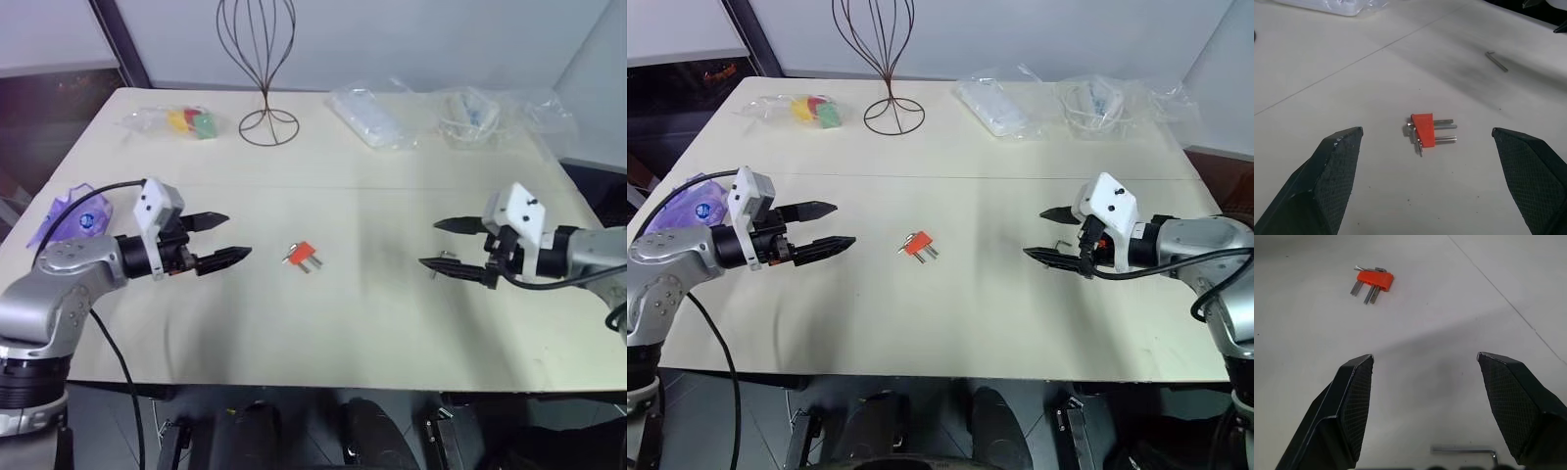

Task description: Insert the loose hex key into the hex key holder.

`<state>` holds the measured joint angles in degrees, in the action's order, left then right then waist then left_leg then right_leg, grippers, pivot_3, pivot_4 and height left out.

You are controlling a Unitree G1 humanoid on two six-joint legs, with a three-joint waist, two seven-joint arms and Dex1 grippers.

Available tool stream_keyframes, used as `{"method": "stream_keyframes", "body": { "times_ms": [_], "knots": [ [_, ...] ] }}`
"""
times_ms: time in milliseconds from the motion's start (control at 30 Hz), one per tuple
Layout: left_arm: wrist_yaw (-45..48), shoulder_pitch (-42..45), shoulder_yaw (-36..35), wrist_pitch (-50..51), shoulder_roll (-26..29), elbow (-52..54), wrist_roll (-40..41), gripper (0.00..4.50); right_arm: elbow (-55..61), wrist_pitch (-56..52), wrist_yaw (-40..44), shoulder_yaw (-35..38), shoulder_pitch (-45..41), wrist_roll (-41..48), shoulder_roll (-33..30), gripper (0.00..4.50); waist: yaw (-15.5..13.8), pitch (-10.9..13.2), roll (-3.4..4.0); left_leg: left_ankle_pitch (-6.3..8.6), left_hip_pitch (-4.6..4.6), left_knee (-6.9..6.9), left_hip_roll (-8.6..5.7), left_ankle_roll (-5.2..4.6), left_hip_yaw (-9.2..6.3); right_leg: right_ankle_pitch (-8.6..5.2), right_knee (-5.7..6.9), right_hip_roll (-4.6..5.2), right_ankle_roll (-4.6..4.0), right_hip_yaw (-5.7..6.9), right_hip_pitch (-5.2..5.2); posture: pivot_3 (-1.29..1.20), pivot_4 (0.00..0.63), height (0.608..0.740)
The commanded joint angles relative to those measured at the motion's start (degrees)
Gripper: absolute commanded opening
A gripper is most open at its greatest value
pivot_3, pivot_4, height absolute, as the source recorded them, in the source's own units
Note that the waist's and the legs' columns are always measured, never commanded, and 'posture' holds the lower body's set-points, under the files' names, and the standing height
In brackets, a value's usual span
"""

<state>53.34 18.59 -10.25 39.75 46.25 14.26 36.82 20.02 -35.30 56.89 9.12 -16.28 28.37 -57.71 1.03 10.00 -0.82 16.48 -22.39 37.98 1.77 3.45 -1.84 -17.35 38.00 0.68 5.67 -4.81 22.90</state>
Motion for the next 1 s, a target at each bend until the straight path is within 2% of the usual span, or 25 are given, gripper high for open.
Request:
{"method": "stream_keyframes", "body": {
  "times_ms": [33,367,533,700,1000],
  "knots": [
    [-0.1,0.5,-0.8,-0.2,0.3,0.3,0.2,4.42,0.5,1.1,0.0,0.1,-1.3,-0.2,0.3,3.56,0.0,0.0,0.00,0.00,0.00,0.00,0.00,0.00,0.00,0.00,0.00,0.00,0.00,0.00,0.00,0.00,0.150,0.740],
    [-0.6,-0.3,-1.5,-0.5,0.2,0.5,0.2,4.42,-0.5,2.6,-1.4,-2.2,-3.3,-1.2,2.6,3.56,0.0,0.0,0.00,0.00,0.00,0.01,0.00,0.00,0.00,0.00,0.00,0.01,0.00,0.00,0.00,0.00,0.150,0.740],
    [-3.4,-2.1,-1.2,-1.2,-2.2,1.3,-0.4,4.42,-3.6,7.4,-8.2,-11.1,-8.3,-9.2,12.3,3.56,0.5,0.0,-0.01,0.00,0.02,0.01,0.03,0.00,0.00,0.01,0.07,-0.02,-0.01,0.00,0.04,0.00,0.150,0.740],
    [-4.7,-2.5,-0.5,-1.6,-3.2,2.5,-1.0,4.42,-12.5,13.9,-13.7,-19.1,-13.2,-17.9,22.4,3.56,0.2,0.0,-0.01,0.00,-0.05,0.02,0.01,0.01,0.03,0.02,0.10,0.01,0.00,-0.01,0.14,0.00,0.150,0.740],
    [-6.6,-4.3,-1.9,-0.6,-3.1,6.0,-0.5,4.42,-33.2,29.7,-18.6,-26.7,-18.2,-30.5,31.3,3.56,0.2,0.0,-0.01,-0.01,-0.08,0.02,0.00,0.01,0.06,0.03,0.12,0.10,0.00,0.01,0.16,0.00,0.150,0.740]
  ]
}}
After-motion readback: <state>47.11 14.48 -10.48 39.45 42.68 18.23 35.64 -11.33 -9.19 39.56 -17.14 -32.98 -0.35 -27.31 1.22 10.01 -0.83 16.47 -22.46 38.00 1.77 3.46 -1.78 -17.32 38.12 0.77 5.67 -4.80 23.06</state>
